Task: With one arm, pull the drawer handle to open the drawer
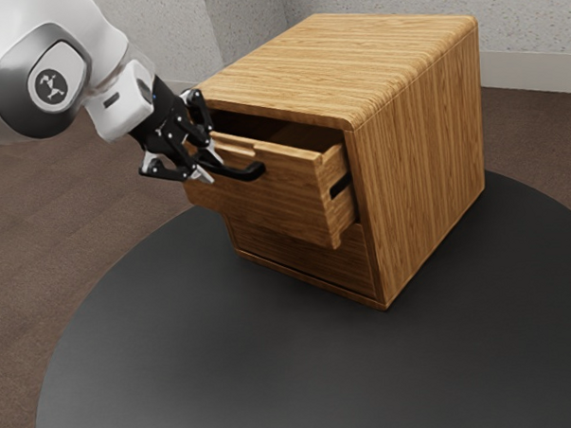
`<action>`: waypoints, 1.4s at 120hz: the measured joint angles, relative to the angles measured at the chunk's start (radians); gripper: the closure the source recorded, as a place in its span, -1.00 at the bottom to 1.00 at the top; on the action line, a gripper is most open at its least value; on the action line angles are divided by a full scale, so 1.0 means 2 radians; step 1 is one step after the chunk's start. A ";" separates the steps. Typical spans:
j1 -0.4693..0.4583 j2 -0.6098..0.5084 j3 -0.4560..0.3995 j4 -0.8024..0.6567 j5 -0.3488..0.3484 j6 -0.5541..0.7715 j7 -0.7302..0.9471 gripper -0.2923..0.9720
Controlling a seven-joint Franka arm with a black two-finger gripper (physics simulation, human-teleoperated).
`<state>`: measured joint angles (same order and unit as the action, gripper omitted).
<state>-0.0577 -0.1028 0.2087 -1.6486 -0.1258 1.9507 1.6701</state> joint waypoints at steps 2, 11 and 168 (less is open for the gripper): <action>0.000 -0.001 0.000 0.000 0.000 -0.001 -0.001 0.38; 0.000 -0.004 0.001 -0.001 0.000 -0.006 -0.004 0.40; 0.013 -0.086 0.007 -0.048 0.000 -0.132 -0.072 0.42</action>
<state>-0.0326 -0.2750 0.2224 -1.7456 -0.1256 1.6872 1.5267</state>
